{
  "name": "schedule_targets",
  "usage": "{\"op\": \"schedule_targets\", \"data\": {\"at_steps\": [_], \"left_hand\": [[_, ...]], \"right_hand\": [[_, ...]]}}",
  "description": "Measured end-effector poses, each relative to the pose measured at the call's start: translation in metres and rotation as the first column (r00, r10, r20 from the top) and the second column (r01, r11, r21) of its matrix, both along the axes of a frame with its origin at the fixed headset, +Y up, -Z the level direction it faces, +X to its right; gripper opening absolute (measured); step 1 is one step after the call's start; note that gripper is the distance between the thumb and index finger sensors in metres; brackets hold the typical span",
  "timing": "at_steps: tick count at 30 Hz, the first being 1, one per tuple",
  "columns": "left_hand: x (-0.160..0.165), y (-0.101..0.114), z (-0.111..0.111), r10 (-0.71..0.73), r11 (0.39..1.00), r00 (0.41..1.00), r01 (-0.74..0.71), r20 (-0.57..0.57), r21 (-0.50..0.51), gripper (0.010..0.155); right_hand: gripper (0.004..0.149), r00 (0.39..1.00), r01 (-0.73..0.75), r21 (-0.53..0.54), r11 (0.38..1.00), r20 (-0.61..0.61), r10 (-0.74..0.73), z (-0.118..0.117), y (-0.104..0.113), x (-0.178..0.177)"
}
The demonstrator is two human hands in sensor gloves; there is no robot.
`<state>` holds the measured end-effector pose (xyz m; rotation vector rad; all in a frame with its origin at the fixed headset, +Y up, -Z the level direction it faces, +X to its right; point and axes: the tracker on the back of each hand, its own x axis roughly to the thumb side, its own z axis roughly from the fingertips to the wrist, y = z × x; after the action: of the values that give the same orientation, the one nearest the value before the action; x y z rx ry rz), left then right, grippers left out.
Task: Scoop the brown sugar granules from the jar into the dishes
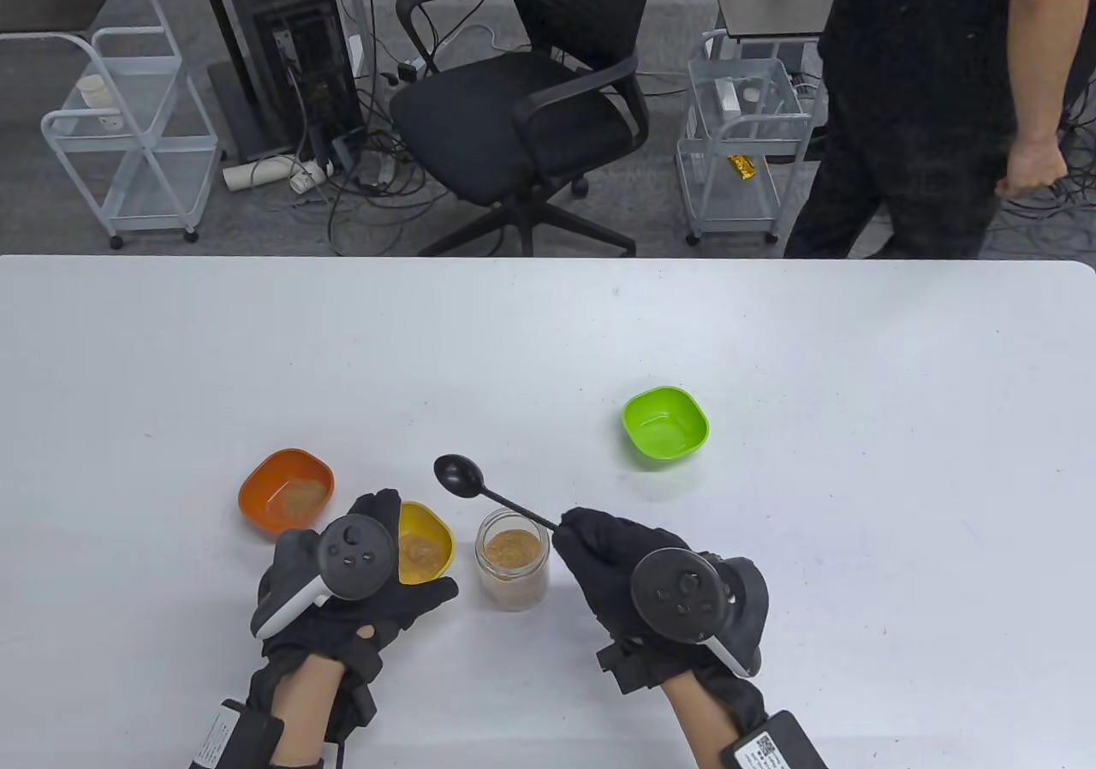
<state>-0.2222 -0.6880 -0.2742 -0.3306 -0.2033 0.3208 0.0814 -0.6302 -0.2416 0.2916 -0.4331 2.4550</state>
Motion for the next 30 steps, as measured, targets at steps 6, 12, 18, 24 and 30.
{"op": "schedule_targets", "data": {"at_steps": [6, 12, 18, 24, 30], "left_hand": [[0.003, -0.003, -0.003, -0.021, 1.0, 1.0, 0.021, -0.011, -0.013, 0.117], [0.008, -0.007, -0.003, -0.045, 0.999, 0.999, 0.045, 0.013, -0.025, 0.117], [0.007, -0.006, -0.002, -0.036, 0.999, 0.999, 0.036, 0.009, -0.014, 0.117], [0.003, -0.002, -0.012, -0.056, 0.998, 0.998, 0.056, -0.012, -0.008, 0.116], [0.002, 0.01, -0.034, -0.081, 0.997, 0.996, 0.081, -0.042, -0.016, 0.116]], "right_hand": [[0.038, 0.998, 0.055, -0.085, 0.995, 0.025, -0.053, 0.01, -0.012, 0.011], [0.038, 0.99, 0.138, -0.121, 0.983, 0.019, -0.137, 0.013, -0.02, 0.021], [0.038, 0.973, 0.23, -0.123, 0.965, 0.024, -0.229, 0.016, -0.022, 0.034], [0.038, 0.968, 0.251, -0.105, 0.962, 0.04, -0.248, 0.017, -0.022, 0.039], [0.038, 0.963, 0.269, -0.103, 0.958, 0.047, -0.265, 0.017, -0.023, 0.043]]}}
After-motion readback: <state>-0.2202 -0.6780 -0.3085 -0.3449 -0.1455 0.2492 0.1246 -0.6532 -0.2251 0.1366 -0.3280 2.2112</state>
